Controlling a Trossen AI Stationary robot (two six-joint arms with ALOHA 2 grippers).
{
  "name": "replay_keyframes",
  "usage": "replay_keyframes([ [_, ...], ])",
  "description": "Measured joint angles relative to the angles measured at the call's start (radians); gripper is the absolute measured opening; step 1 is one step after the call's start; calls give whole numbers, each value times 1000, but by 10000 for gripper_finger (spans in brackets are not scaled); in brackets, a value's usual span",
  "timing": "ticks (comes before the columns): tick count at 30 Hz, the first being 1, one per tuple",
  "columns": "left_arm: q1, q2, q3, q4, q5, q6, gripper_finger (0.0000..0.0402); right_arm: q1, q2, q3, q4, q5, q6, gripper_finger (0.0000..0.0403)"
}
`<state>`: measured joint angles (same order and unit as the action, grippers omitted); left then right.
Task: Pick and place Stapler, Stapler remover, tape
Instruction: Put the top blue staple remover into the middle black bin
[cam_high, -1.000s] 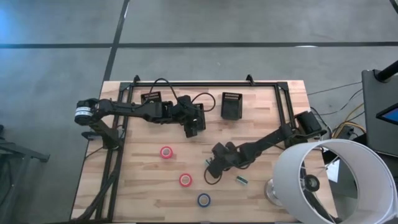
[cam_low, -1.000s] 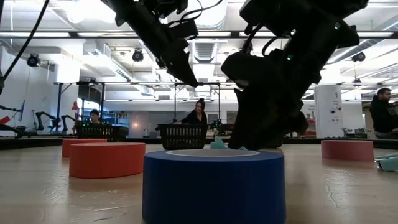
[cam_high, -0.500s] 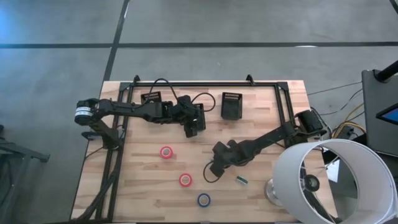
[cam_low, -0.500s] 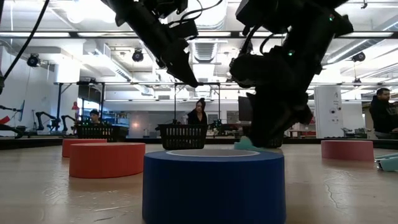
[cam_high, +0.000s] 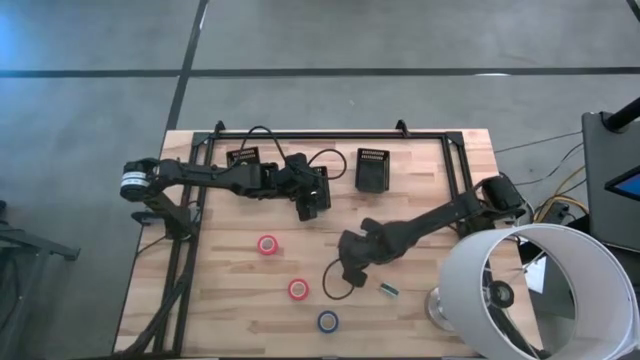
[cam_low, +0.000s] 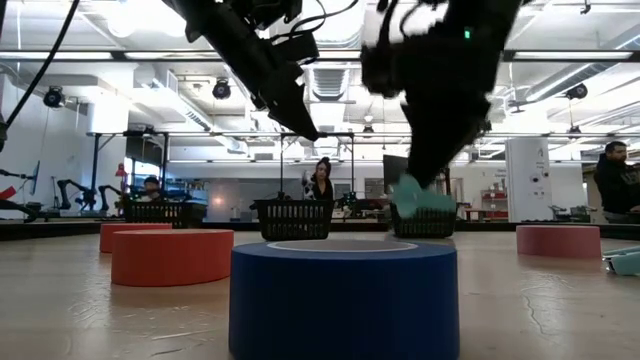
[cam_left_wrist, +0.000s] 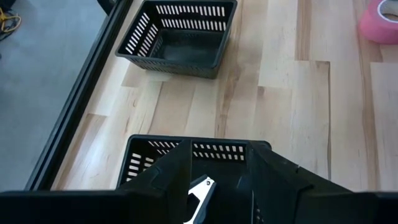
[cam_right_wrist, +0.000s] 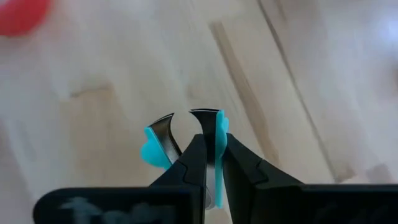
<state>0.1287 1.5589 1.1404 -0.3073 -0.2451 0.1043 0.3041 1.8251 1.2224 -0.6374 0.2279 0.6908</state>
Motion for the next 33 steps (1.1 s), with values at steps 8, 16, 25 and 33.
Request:
replay_keyframes([
  [8, -1, 0, 0, 0, 0, 0, 156, -77, -71, 39, 4, 86, -199, 25],
  [16, -1, 0, 0, 29, -5, -8, 156, -248, -70, 36, 121, 81, -418, 25],
  [25, 5, -145, -21, -111, -74, -155, 156, -365, -39, 23, 331, 78, -546, 25],
  [33, 1, -348, -152, -86, -71, -208, 156, -432, 68, 33, 499, 75, -613, 29],
])
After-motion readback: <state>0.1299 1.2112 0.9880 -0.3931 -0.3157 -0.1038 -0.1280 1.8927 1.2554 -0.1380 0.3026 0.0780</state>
